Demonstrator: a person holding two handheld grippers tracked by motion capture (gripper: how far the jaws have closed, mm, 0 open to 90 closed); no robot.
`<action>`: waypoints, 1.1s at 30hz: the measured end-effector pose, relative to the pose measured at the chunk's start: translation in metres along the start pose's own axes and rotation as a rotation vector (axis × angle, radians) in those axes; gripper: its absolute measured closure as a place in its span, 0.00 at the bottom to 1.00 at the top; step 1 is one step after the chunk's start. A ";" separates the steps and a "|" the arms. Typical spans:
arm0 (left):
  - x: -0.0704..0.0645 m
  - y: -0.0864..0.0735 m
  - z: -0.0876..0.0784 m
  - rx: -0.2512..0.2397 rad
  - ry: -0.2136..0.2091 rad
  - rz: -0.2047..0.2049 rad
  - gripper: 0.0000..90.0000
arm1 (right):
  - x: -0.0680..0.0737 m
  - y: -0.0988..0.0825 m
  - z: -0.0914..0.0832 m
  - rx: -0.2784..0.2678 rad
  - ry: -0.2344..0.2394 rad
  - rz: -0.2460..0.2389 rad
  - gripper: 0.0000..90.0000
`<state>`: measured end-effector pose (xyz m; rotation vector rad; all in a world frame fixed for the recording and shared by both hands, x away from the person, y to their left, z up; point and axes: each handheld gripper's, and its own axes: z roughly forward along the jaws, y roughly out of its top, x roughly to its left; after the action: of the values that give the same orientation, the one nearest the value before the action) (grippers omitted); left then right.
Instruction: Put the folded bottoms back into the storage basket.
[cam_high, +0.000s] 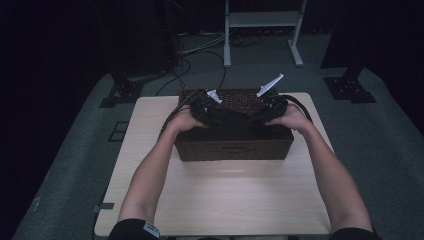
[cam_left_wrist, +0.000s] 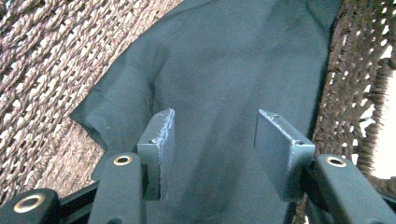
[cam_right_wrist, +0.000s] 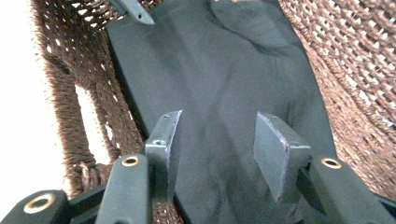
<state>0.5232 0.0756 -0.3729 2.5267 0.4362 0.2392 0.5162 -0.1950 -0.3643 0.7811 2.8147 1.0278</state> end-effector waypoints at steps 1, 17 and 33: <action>0.000 0.000 0.000 0.000 0.000 0.000 0.52 | 0.000 0.000 -0.001 -0.008 0.002 -0.004 0.56; -0.013 0.004 -0.020 -0.040 -0.033 0.017 0.45 | 0.018 -0.006 -0.015 -0.047 0.014 -0.034 0.51; -0.021 -0.001 -0.034 -0.059 -0.045 0.007 0.40 | 0.025 -0.020 -0.028 -0.077 0.021 -0.024 0.45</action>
<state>0.4946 0.0856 -0.3472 2.4717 0.3966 0.1952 0.4799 -0.2134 -0.3516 0.7314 2.7754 1.1400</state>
